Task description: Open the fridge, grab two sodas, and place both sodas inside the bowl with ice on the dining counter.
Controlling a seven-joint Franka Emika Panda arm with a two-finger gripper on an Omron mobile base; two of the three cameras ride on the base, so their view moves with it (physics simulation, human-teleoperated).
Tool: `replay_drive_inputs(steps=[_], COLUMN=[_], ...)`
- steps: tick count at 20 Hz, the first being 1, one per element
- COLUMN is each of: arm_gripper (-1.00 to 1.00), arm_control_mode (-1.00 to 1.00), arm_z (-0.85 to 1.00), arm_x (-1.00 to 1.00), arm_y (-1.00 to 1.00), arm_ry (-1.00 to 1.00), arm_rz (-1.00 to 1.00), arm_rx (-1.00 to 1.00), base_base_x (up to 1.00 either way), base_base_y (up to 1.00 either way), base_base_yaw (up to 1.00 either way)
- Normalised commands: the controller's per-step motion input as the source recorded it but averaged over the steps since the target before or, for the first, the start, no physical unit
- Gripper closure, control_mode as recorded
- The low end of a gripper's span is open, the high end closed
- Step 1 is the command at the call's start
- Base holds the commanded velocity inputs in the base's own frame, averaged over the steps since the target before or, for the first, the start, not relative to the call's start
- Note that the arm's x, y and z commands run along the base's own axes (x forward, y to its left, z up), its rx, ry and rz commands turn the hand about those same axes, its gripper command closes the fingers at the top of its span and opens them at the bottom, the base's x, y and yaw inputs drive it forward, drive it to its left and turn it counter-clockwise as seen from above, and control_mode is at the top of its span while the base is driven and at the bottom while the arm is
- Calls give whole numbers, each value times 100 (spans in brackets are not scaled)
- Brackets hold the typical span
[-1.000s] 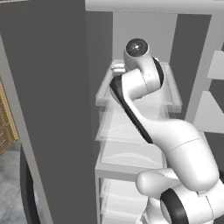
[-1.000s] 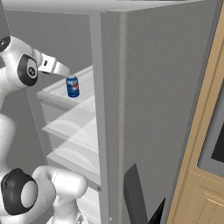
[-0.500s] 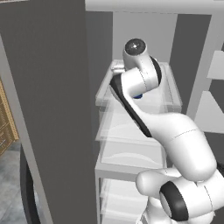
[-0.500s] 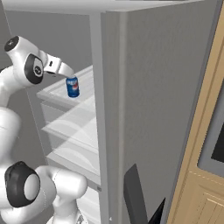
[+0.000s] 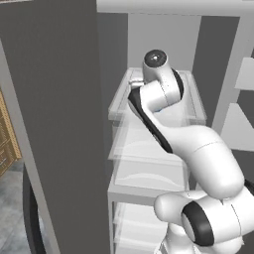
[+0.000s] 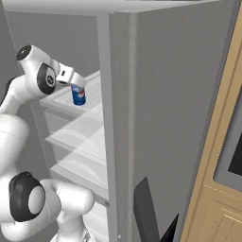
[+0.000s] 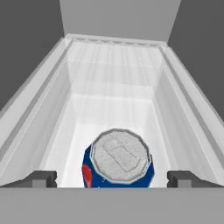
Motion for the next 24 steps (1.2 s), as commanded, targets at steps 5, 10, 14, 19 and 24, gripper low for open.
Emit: replay_drive_inputs(steps=[5, 10, 14, 19, 24], arm_gripper=[-100, 100, 100, 100, 100], arm_control_mode=[-100, -100, -100, -100, -100], arm_z=[-20, -23, -19, -9, -5], arm_x=[11, 7, 10, 6, -6], arm_y=[-16, 5, 5, 3, 0], arm_ry=[2, 1, 1, 4, 0], arm_rz=[0, 0, 0, 0, 0], arm_rx=[0, 0, 0, 0, 0], base_base_x=[0, 0, 0, 0, 0], base_base_y=[0, 0, 0, 0, 0], base_base_yaw=[0, 0, 0, 0, 0])
